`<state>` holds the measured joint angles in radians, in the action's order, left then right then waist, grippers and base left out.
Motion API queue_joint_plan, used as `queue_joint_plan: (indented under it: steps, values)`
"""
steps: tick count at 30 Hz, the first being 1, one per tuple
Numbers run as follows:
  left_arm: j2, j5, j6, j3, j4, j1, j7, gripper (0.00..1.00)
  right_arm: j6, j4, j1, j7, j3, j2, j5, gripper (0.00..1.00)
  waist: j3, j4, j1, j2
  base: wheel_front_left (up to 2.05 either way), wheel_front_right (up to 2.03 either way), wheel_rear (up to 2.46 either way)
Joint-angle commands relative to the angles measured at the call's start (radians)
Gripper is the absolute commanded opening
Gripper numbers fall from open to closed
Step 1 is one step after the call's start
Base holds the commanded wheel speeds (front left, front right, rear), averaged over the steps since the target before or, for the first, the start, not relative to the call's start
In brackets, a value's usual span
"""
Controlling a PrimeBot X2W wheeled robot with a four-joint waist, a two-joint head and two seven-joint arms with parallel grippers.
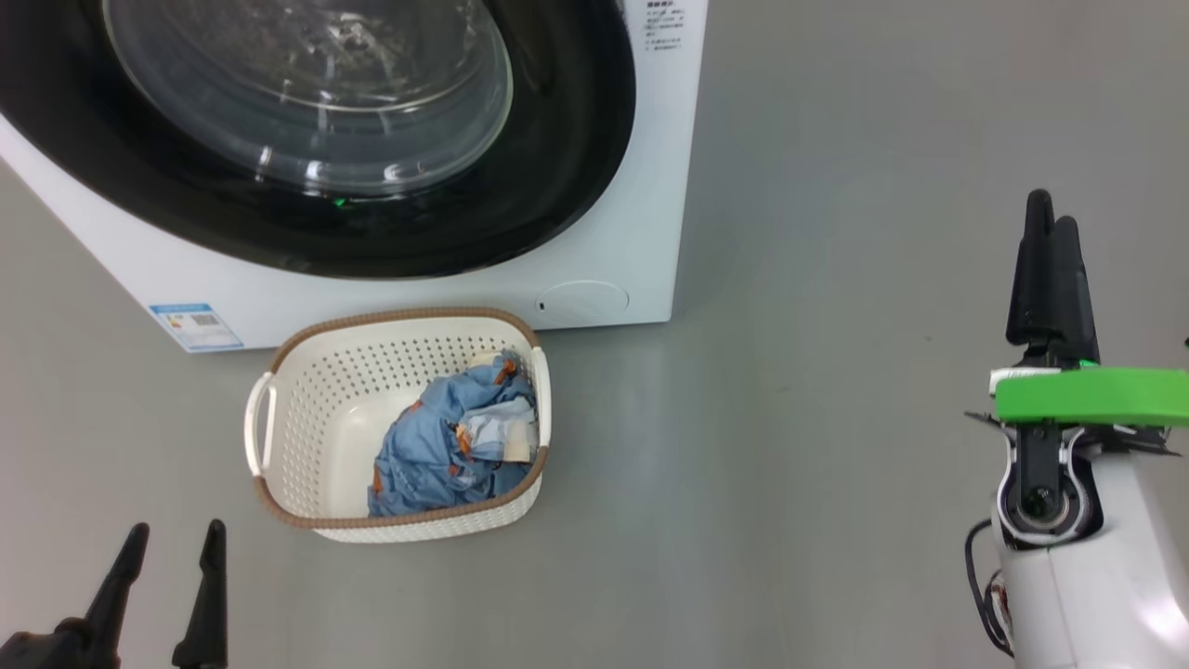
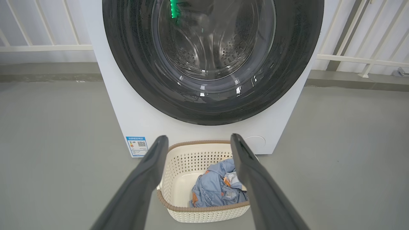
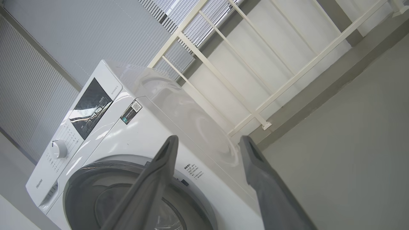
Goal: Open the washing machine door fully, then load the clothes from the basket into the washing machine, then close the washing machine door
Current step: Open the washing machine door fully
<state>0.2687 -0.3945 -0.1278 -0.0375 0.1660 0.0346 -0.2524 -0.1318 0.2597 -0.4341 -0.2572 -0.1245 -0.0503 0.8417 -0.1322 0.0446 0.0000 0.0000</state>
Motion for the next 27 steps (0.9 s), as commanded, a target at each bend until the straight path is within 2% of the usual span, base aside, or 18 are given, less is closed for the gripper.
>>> queue_joint_plan:
  steps: [1, 4, 10, 16, 27]
  values:
    - [0.03, -0.008, -0.003, 0.031, -0.02, -0.045, -0.009, 1.0, 0.001, -0.011, -0.042, -0.005, 0.029, 0.0, 0.036, 0.0, -0.019, 0.015, 0.0, 0.0, 0.0, 0.0, 0.0]
    - [0.036, -0.023, -0.003, 0.027, -0.017, -0.054, -0.009, 1.0, 0.001, 0.041, -0.107, -0.005, 0.063, 0.0, 0.199, 0.0, -0.044, 0.024, 0.0, 0.0, 0.0, 0.0, 0.0]
    - [0.052, -0.04, -0.003, 0.027, -0.025, -0.067, -0.009, 1.0, 0.001, 0.133, -0.209, 0.016, 0.112, 0.0, 0.356, 0.0, -0.082, 0.036, 0.0, 0.0, 0.0, 0.0, 0.0]
    - [0.061, -0.054, -0.003, 0.021, -0.035, -0.083, -0.009, 1.0, 0.001, 0.208, -0.293, 0.098, 0.126, 0.0, 0.397, 0.0, -0.12, 0.046, 0.0, 0.0, 0.0, 0.0, 0.0]
    - [0.091, -0.084, -0.003, -0.014, -0.056, -0.125, -0.009, 1.0, 0.001, 0.371, -0.495, 0.344, 0.116, 0.0, 0.461, 0.0, -0.2, 0.064, 0.0, 0.0, 0.0, 0.0, 0.0]
